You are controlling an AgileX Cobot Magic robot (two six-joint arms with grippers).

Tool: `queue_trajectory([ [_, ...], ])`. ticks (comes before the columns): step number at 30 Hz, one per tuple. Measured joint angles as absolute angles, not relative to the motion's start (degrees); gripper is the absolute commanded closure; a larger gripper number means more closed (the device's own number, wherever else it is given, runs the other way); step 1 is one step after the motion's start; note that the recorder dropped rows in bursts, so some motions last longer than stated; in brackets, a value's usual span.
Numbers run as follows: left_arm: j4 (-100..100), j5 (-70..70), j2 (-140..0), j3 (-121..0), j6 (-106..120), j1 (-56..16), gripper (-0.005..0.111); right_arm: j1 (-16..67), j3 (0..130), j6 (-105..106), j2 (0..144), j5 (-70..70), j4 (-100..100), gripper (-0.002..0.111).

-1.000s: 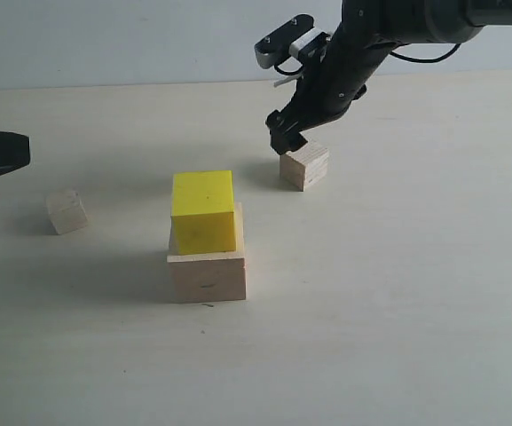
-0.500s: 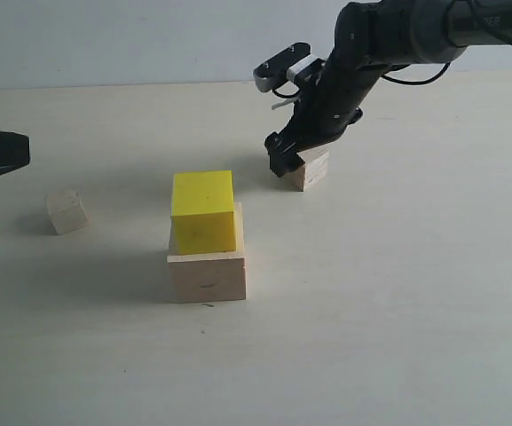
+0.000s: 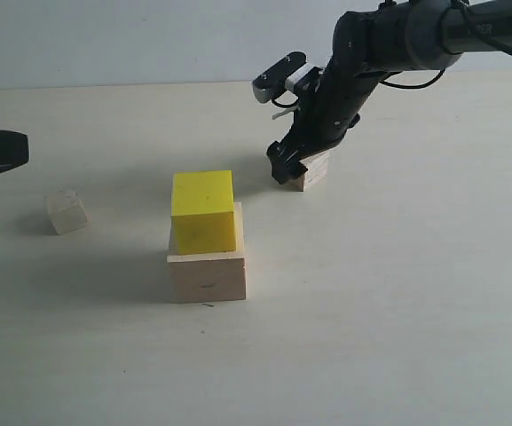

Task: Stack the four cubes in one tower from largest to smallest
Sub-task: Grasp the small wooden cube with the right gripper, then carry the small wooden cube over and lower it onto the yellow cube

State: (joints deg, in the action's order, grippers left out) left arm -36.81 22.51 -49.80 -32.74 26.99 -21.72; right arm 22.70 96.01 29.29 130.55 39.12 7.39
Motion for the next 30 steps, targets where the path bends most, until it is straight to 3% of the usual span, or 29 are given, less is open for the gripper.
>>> queue_trajectory([
  [3, -36.8, 22.4, -49.8, -32.7, 27.0, -21.7, 0.107, 22.7, 96.0, 29.2, 130.6, 39.1, 7.5, 0.039],
  [10, -36.3, 22.4, -49.8, -32.7, 26.9, -21.7, 0.107, 22.7, 96.0, 27.6, 130.6, 39.2, 7.8, 0.108],
  [18, -36.1, 22.4, -49.8, -32.7, 26.9, -21.7, 0.107, 22.7, 96.0, 29.4, 128.4, 43.2, 5.8, 0.108],
  [30, -36.0, 22.1, -49.8, -32.7, 26.9, -21.7, 0.107, 22.7, 96.0, 45.3, 112.2, 50.6, 13.0, 0.108],
])
